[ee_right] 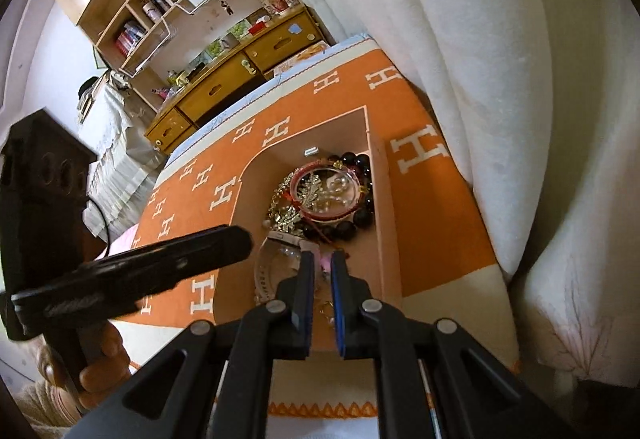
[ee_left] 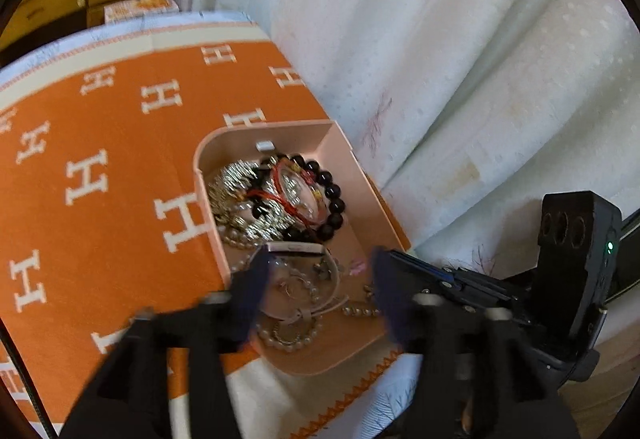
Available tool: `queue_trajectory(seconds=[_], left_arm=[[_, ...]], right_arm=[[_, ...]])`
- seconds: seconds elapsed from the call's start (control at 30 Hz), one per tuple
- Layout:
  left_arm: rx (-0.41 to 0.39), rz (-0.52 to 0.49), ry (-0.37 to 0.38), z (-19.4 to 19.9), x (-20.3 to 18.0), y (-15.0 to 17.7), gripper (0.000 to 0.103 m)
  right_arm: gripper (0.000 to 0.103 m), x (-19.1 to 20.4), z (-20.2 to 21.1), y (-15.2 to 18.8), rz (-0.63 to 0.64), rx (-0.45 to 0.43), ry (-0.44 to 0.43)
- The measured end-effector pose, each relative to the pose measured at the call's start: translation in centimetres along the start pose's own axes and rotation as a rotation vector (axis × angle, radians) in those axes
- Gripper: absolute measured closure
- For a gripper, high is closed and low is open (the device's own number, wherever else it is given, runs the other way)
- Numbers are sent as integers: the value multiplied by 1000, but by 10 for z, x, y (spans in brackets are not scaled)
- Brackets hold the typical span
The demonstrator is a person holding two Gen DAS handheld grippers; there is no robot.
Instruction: Organize jewelry
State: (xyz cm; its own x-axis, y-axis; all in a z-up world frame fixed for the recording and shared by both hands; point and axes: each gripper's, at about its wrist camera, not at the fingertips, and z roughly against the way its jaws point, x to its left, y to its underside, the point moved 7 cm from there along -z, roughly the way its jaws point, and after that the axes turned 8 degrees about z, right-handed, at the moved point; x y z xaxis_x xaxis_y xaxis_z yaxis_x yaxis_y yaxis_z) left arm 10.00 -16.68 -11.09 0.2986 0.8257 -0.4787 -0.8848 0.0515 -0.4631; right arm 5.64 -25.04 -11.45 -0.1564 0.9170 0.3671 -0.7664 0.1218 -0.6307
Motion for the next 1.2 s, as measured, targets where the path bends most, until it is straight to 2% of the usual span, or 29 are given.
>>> queue_trajectory(seconds=[0.07, 0.17, 0.23, 0.37, 0.43, 0.53, 0.6, 0.67, 0.87, 0.97, 1.0, 1.07, 1.2], left_arm=[[-36, -24, -17, 8, -1, -1, 39], [-62, -40, -39, 19, 0, -1, 32], [-86, -36, -64, 27, 4, 0, 24], [-117, -25, -114, 41, 14, 2, 21], [-133, -12, -154, 49, 22, 5, 10], [-178, 15, -206, 64, 34, 7, 5], [-201, 32, -225, 76, 41, 9, 5], [-226, 44, -248, 86, 48, 11, 5], [-270, 69, -306, 115, 55, 18, 5], [-280, 63, -331, 126, 55, 22, 1], [-289, 60, -344, 131, 55, 23, 1], [-305, 63, -371, 138, 55, 26, 1], [-384, 68, -441, 160, 51, 27, 1]], right_arm=[[95, -2, 0, 0, -8, -5, -2], [94, -1, 2, 0, -10, -10, -9], [94, -1, 3, 0, -5, -17, -11], [94, 0, 8, -2, -12, -35, -21], [94, 2, 10, -3, -12, -39, -29], [94, 8, 12, -5, -9, -37, -47], [88, 15, 13, -8, 7, -38, -51], [76, 25, 16, -10, 33, -46, -47], [75, 51, 24, -15, 105, -51, -52], [74, 65, 30, -16, 142, -51, -55], [71, 70, 32, -17, 158, -54, -52], [59, 79, 38, -19, 191, -66, -40], [50, 97, 53, -23, 240, -101, -25]])
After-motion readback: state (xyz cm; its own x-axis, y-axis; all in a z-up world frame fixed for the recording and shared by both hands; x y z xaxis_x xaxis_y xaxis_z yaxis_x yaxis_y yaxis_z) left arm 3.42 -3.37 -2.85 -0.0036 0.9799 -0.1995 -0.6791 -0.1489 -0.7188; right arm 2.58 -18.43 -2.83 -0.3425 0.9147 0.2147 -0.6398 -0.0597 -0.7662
